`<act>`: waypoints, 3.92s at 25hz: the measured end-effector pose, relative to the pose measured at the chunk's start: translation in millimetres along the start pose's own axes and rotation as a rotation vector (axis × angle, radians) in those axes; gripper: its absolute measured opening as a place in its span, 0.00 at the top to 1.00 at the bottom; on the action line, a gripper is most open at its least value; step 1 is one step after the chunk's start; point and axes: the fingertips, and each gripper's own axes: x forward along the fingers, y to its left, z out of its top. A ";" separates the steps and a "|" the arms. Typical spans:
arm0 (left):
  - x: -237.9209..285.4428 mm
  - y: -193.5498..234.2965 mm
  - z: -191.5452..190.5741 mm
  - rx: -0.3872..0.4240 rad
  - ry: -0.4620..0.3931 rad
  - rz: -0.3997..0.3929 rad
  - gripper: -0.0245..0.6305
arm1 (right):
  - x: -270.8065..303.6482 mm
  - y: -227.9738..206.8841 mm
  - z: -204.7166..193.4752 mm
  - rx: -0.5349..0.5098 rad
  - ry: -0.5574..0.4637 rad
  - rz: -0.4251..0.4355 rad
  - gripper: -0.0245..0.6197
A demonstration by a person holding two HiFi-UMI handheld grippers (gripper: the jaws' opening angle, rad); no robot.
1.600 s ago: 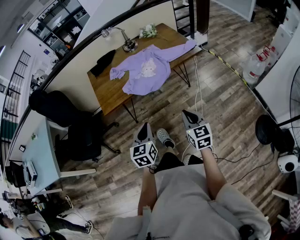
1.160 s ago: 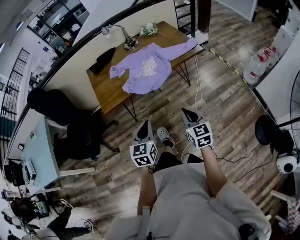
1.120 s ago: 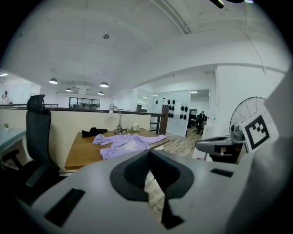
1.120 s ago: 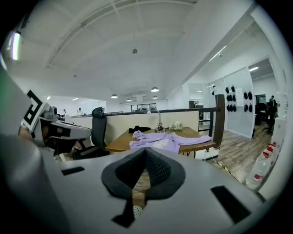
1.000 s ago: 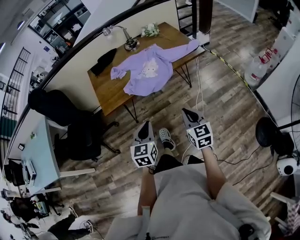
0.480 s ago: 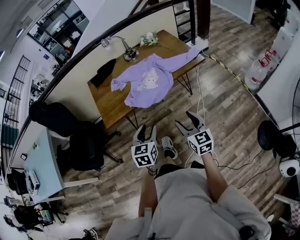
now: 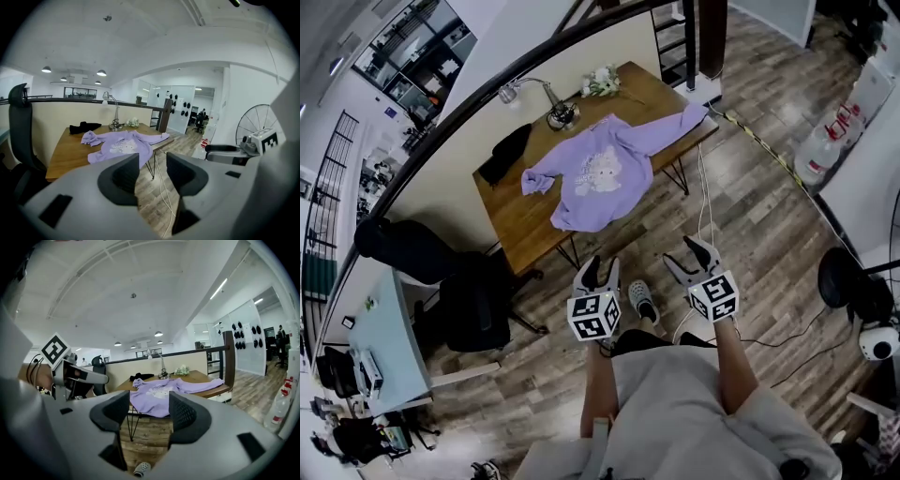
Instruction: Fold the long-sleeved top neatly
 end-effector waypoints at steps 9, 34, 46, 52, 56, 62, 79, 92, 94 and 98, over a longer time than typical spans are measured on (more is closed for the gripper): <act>87.4 58.7 62.2 -0.081 -0.059 -0.041 0.70 | 90.4 -58.4 37.4 0.018 0.017 -0.033 0.58; 238.7 219.8 132.4 -0.101 -0.036 0.012 0.73 | 325.7 -141.8 83.0 0.042 0.120 -0.029 0.64; 376.6 241.7 159.2 0.104 0.101 -0.002 0.74 | 458.6 -235.5 88.4 0.010 0.248 0.123 0.67; 442.5 271.5 153.7 0.262 0.245 -0.051 0.74 | 514.4 -262.8 63.3 0.020 0.330 0.165 0.68; 473.3 271.4 150.4 0.354 0.318 -0.112 0.74 | 538.5 -271.1 43.4 0.024 0.386 0.189 0.68; 517.3 277.9 117.6 0.440 0.451 -0.191 0.74 | 566.3 -282.7 16.8 0.033 0.474 0.200 0.68; 558.3 263.2 65.0 0.516 0.665 -0.509 0.72 | 582.7 -286.8 -11.6 -0.016 0.527 0.241 0.86; 568.4 273.7 52.3 0.675 0.722 -0.440 0.90 | 571.0 -280.2 9.7 -0.051 0.472 0.273 0.90; 563.9 275.9 56.3 0.652 0.691 -0.410 0.90 | 568.6 -279.0 14.6 -0.063 0.454 0.275 0.90; 547.9 278.3 79.4 0.600 0.597 -0.352 0.91 | 560.4 -276.8 29.0 -0.093 0.425 0.276 0.90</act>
